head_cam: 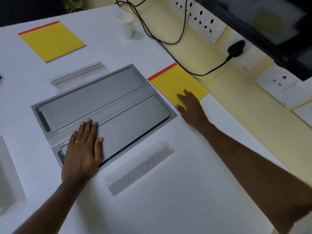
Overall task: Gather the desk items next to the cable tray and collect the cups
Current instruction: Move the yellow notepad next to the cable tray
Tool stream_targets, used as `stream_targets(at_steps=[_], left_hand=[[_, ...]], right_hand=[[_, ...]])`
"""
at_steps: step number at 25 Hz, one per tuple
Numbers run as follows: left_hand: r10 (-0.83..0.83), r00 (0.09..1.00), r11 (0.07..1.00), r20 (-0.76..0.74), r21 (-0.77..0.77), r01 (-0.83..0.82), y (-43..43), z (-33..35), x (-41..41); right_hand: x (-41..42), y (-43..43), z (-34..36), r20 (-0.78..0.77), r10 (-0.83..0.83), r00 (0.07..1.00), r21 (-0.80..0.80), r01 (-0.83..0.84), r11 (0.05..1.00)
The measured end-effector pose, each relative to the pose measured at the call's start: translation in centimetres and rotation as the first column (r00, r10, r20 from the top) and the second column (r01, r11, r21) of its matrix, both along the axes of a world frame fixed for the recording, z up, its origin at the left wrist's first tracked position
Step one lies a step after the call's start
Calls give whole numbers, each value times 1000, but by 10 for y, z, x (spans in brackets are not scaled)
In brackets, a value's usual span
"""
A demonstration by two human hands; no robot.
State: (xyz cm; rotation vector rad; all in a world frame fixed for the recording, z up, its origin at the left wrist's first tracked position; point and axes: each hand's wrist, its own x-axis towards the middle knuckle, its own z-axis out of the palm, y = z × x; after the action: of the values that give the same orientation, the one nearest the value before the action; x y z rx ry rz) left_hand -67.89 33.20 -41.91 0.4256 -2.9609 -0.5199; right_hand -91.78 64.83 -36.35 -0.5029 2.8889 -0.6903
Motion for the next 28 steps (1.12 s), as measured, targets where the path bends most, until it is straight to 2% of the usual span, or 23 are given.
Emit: stream_targets(at_steps=[2, 8, 28], left_hand=[[2, 1000, 1000, 4, 3, -2, 0, 1, -1], [4, 1000, 1000, 2, 10, -4, 0, 2, 0], [9, 1000, 1000, 10, 10, -9, 0, 1, -1]], right_hand=[[-3, -2, -7, 5, 50, 999, 28, -50, 998], [-15, -13, -14, -41, 62, 997, 77, -59, 995], [-60, -64, -13, -48, 123, 991, 123, -117, 986]])
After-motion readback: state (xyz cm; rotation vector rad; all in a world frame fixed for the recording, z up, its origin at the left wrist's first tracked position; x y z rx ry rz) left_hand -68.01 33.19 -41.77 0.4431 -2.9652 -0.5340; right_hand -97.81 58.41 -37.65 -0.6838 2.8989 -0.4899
